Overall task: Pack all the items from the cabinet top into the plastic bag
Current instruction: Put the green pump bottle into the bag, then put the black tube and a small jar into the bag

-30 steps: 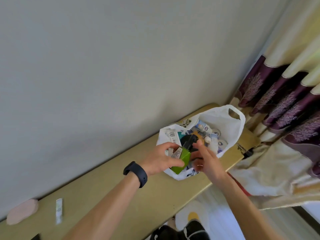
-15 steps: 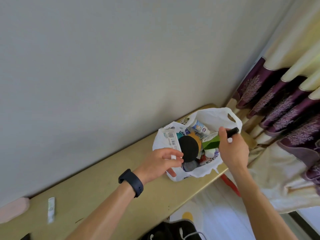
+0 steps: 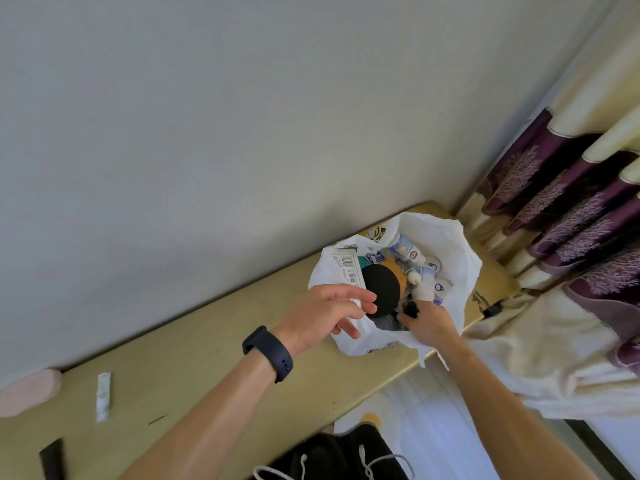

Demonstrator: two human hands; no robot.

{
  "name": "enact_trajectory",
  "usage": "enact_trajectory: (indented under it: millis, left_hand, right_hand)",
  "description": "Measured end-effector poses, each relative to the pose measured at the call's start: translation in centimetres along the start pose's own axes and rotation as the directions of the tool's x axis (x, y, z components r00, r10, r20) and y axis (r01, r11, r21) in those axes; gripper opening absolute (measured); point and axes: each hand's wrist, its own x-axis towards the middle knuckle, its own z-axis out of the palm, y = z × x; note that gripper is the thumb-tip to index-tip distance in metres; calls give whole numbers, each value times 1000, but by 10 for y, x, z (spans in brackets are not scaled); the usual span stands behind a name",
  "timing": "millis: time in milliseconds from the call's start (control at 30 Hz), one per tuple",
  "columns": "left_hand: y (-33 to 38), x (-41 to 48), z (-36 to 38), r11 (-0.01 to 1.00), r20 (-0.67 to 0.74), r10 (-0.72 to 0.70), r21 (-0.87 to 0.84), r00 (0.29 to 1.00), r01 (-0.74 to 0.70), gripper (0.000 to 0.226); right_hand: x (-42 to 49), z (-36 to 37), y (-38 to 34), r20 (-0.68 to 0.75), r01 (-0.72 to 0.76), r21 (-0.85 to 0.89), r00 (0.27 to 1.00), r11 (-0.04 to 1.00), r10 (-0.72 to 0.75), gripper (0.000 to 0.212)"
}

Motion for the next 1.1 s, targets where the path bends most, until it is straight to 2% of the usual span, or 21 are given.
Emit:
enact_trajectory:
  millis: [100, 167, 333, 533, 600, 667, 733, 800, 867, 967, 1100]
  left_hand:
    - [-2, 1, 3, 1000, 4, -9, 7, 1000, 9, 31]
    - [-4, 2, 6, 1000, -3, -21, 15, 1000, 21, 31]
    - [-15, 7, 11, 990, -60, -12, 140, 998, 20, 26]
    - [-30, 2, 7, 977, -110, 68, 208, 992, -43, 28]
    - [-35, -3, 5, 973, -139, 102, 219, 985, -70, 29]
    - [-47, -12, 2, 983, -199, 89, 173, 976, -54, 21]
    - [-69, -23, -5, 991, -261, 35, 131, 965, -1, 13]
    - [-101, -33, -13, 982, -298, -22, 171, 954, 77, 15]
    - [-139, -44, -21, 950, -345, -80, 257, 935, 176, 21]
    - [-195, -63, -35, 848, -421, -166, 400, 892, 347, 29]
    - [-254, -102, -53, 690, -471, -322, 477, 821, 544, 38]
  right_hand:
    - [5, 4, 6, 46, 8, 97, 999, 995, -12, 22]
    - [7, 7, 8, 61, 23, 99, 998, 995, -29, 18]
    - [4, 23, 14, 98, 21, 3, 995, 1000, -22, 48]
    - [-36, -4, 8, -27, 64, 78, 998, 995, -62, 41]
    - [-61, -16, -1, -132, 133, 178, 985, 975, -111, 37]
    - [-94, -24, -16, -254, 256, 260, 949, 931, -190, 30]
    - [-130, -25, -34, -381, 431, 281, 870, 858, -313, 21]
    - [-158, -12, -47, -434, 583, 237, 779, 777, -452, 14]
    - [-173, 14, -58, -380, 671, 174, 721, 721, -579, 10]
    - [-175, 66, -77, -183, 728, 73, 682, 682, -708, 16]
    - [-173, 139, -116, 134, 774, -90, 634, 627, -762, 27]
